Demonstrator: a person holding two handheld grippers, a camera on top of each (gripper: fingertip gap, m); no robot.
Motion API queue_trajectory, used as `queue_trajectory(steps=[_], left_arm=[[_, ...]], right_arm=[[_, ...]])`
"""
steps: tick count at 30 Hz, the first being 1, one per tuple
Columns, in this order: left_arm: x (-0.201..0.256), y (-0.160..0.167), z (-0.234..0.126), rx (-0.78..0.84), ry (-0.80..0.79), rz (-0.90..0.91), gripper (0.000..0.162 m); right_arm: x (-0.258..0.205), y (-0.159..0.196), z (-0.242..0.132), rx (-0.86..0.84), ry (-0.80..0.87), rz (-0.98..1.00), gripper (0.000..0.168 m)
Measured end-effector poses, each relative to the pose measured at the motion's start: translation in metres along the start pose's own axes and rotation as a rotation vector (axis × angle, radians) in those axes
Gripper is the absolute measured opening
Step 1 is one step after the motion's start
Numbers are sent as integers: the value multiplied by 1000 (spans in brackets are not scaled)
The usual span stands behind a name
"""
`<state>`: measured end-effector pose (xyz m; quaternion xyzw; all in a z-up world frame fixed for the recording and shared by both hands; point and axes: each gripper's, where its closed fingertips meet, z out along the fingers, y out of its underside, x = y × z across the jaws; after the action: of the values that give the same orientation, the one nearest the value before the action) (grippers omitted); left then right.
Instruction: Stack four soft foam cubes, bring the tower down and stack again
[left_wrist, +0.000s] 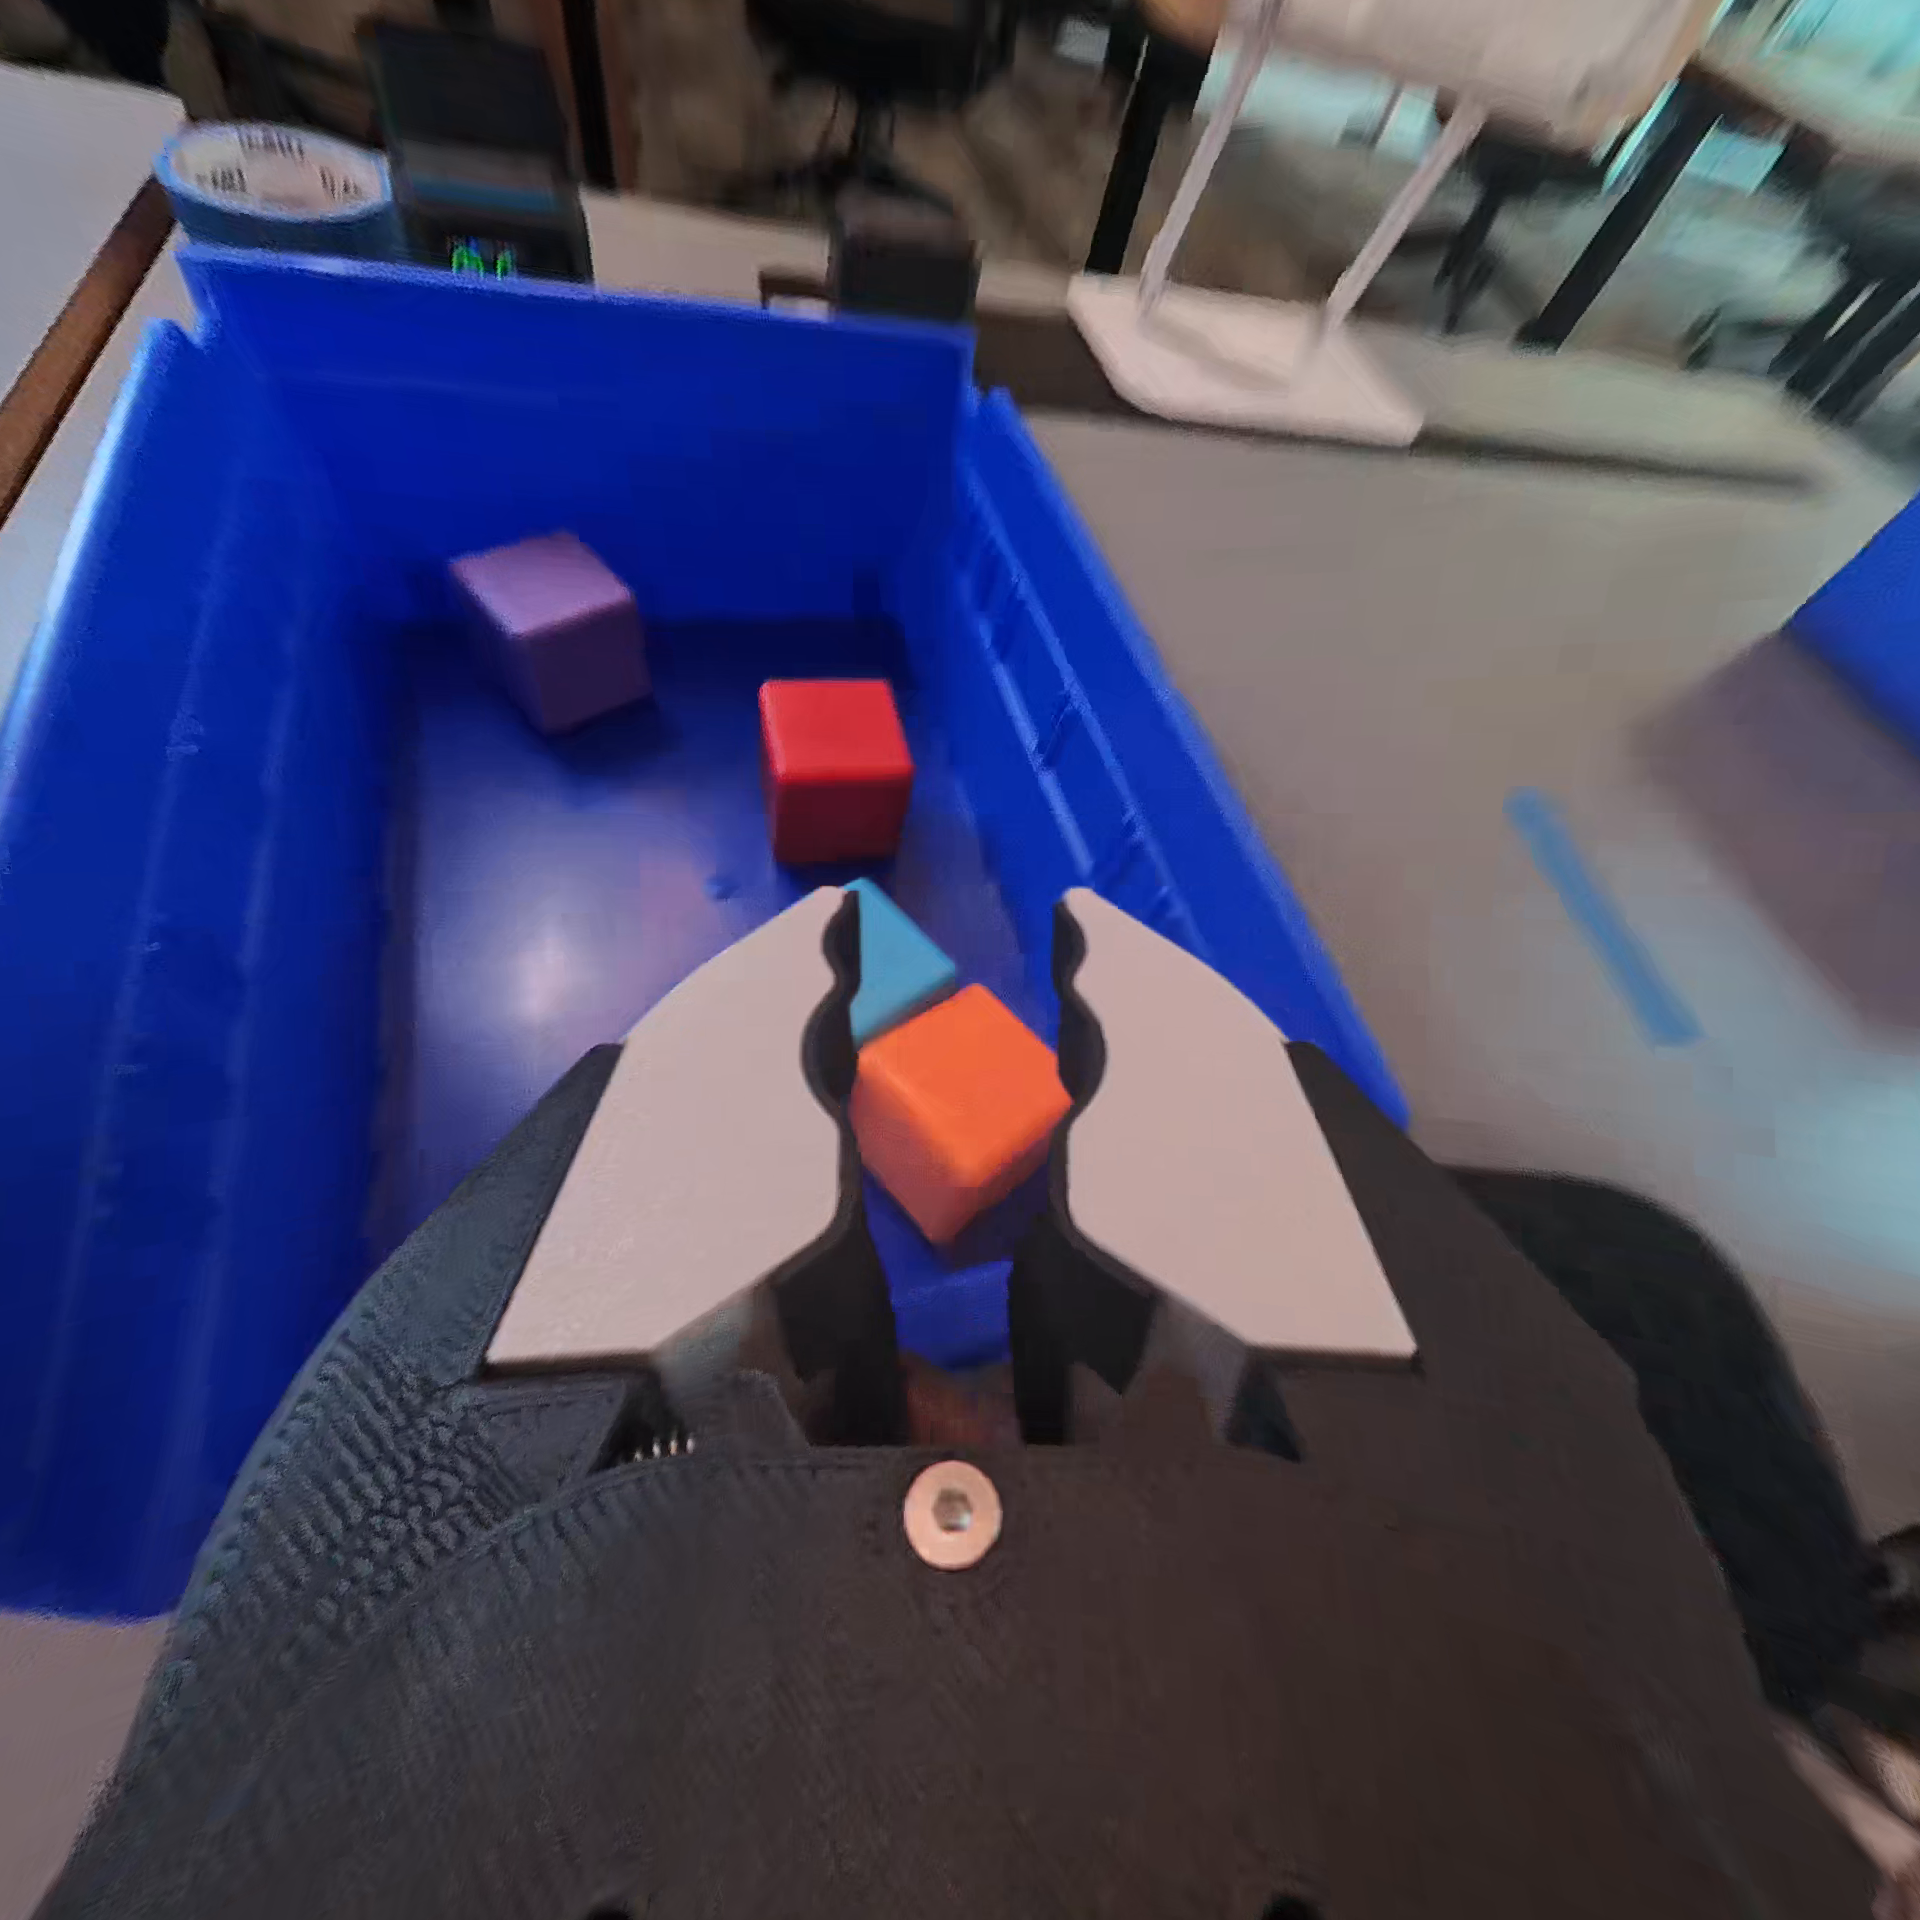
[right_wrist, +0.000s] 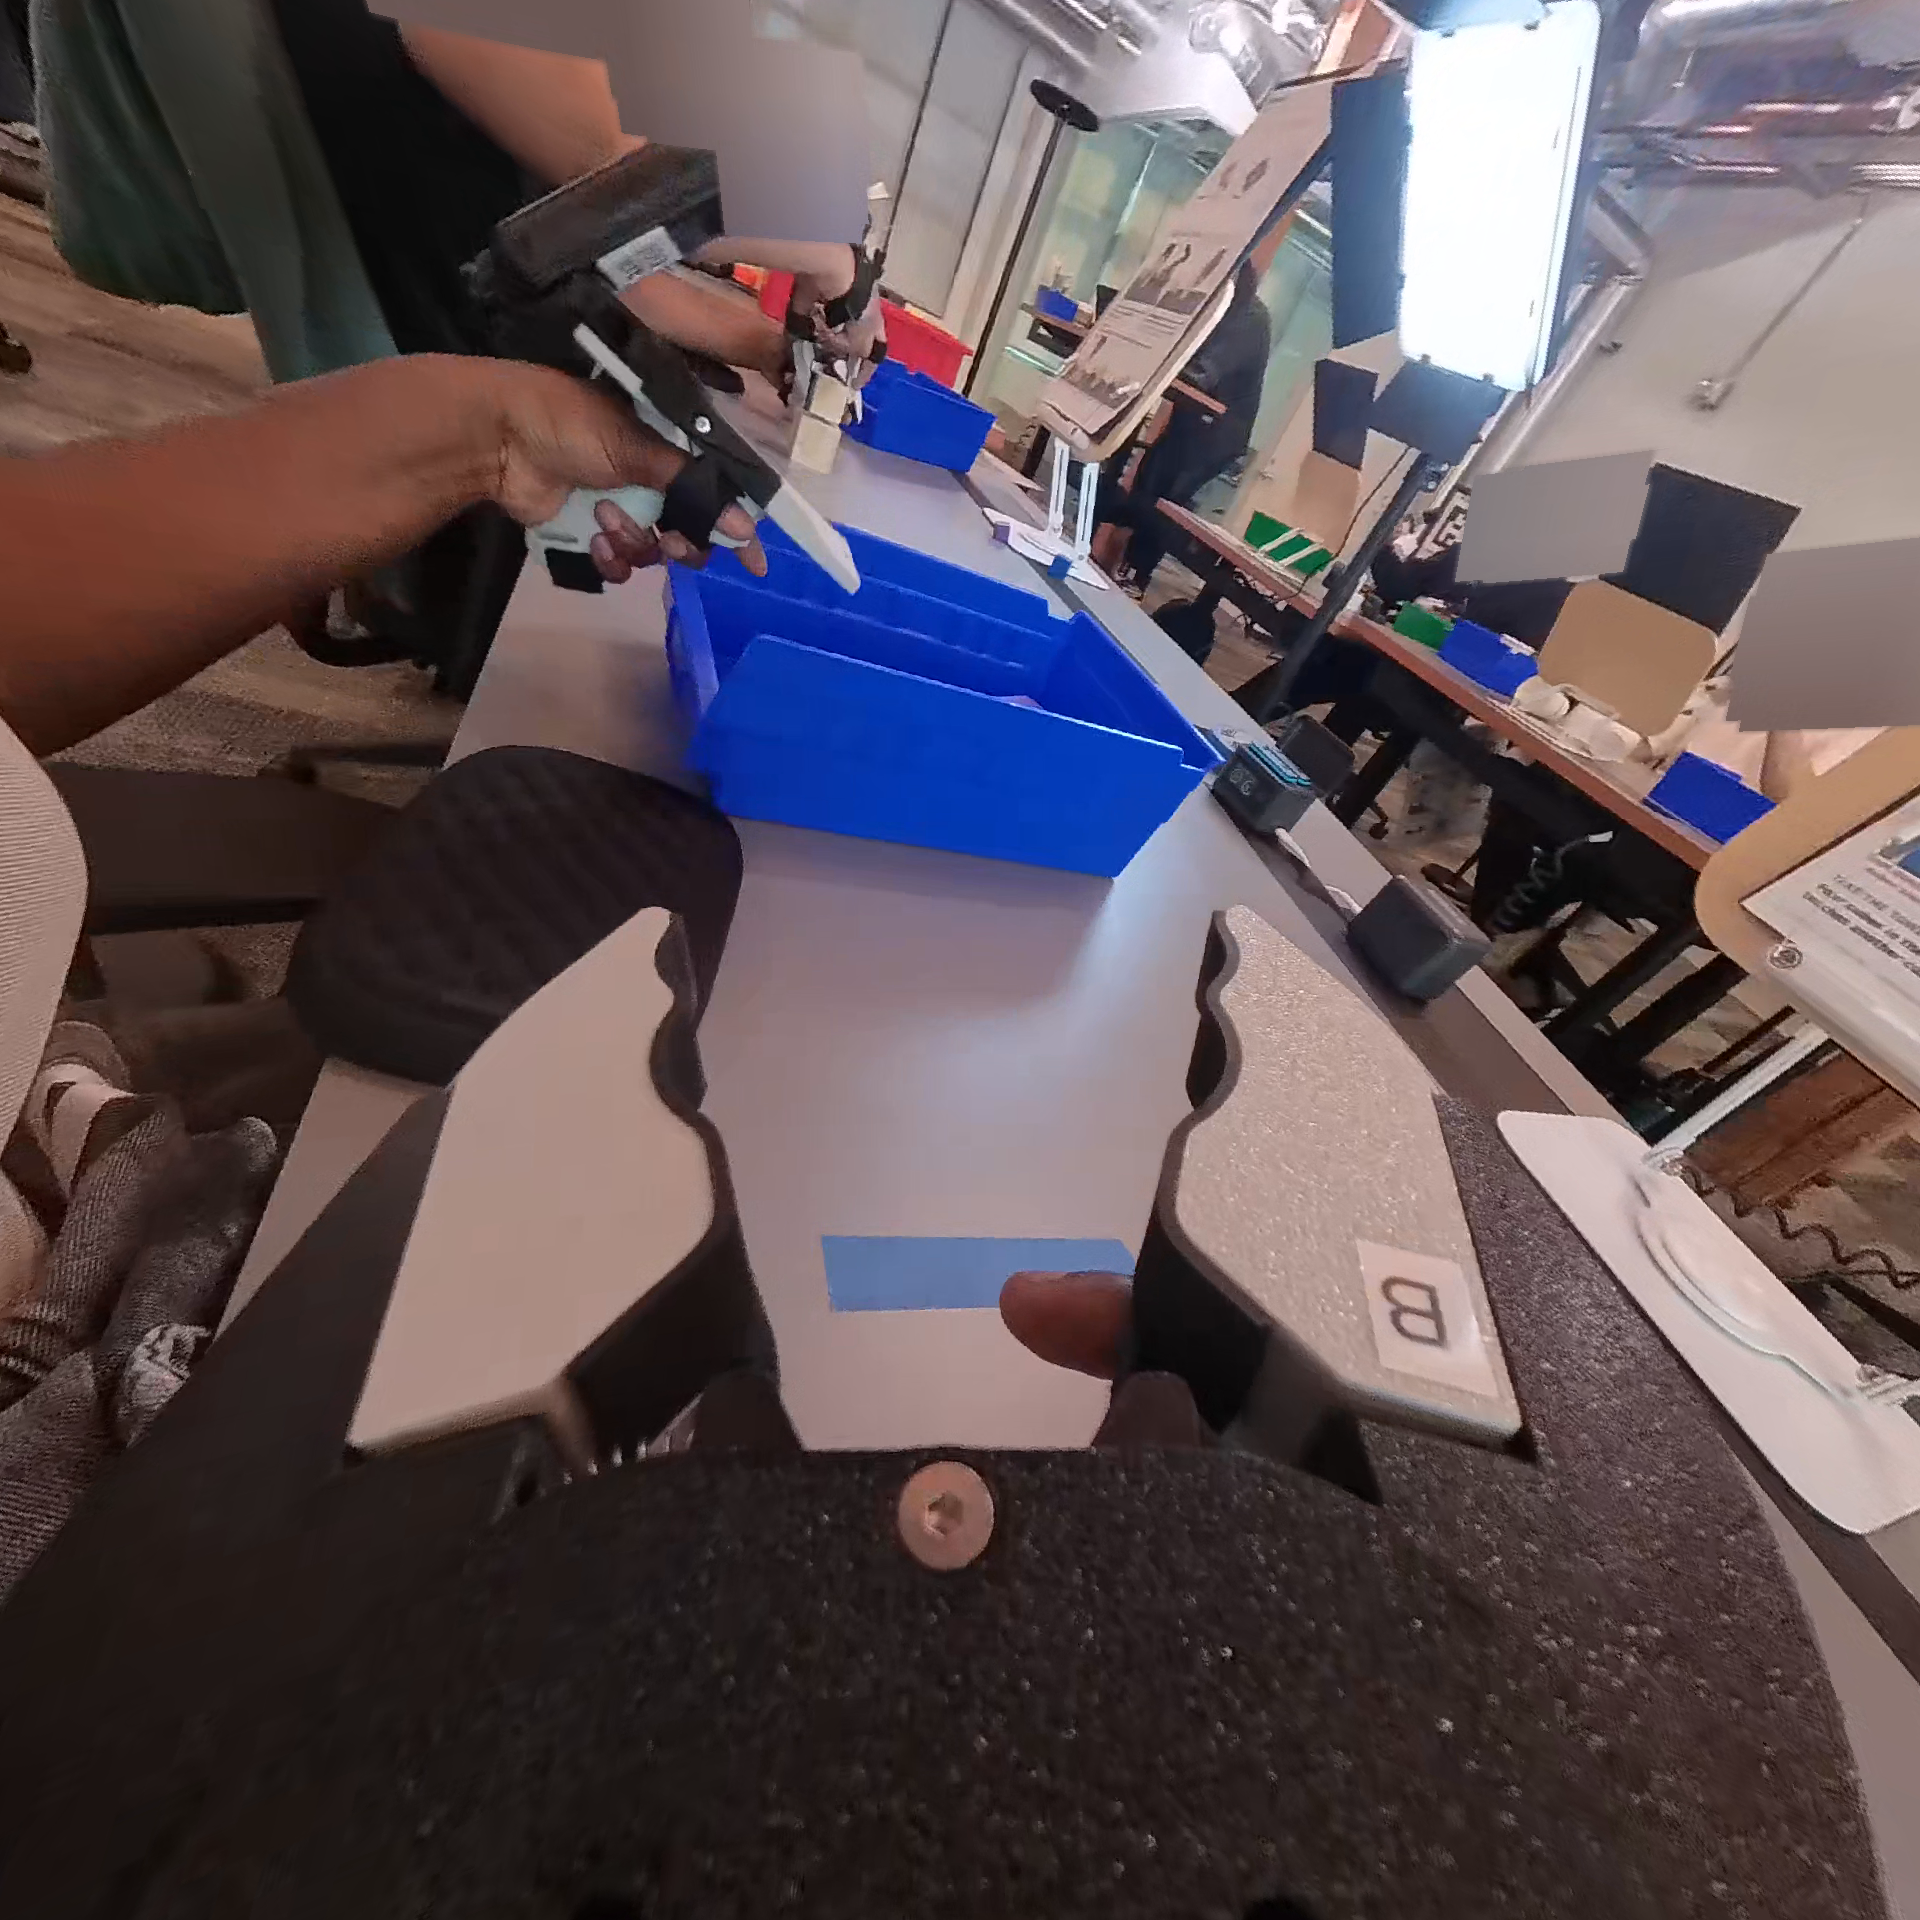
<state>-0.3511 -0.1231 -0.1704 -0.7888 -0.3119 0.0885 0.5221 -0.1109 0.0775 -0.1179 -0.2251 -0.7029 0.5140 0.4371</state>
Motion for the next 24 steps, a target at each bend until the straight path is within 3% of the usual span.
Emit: queue_trajectory(steps=[2, 6, 16, 21, 24], left_arm=[[-5, 18, 2, -171, -43, 93, 46], [-24, 40, 2, -405, -193, 287, 47], [-22, 38, 12, -410, -195, 284, 50], [-21, 40, 5, -501, -109, 457, 50], [-4, 40, 4, -575, 132, 551, 66]], right_arm=[[-1, 3, -2, -8, -7, 6, 92], [-2, 20, -3, -76, -1, 4, 90], [-10, 37, -4, -156, -34, 2, 91], [-14, 39, -3, -162, -51, 14, 91], [-17, 42, -3, -175, -63, 11, 91]])
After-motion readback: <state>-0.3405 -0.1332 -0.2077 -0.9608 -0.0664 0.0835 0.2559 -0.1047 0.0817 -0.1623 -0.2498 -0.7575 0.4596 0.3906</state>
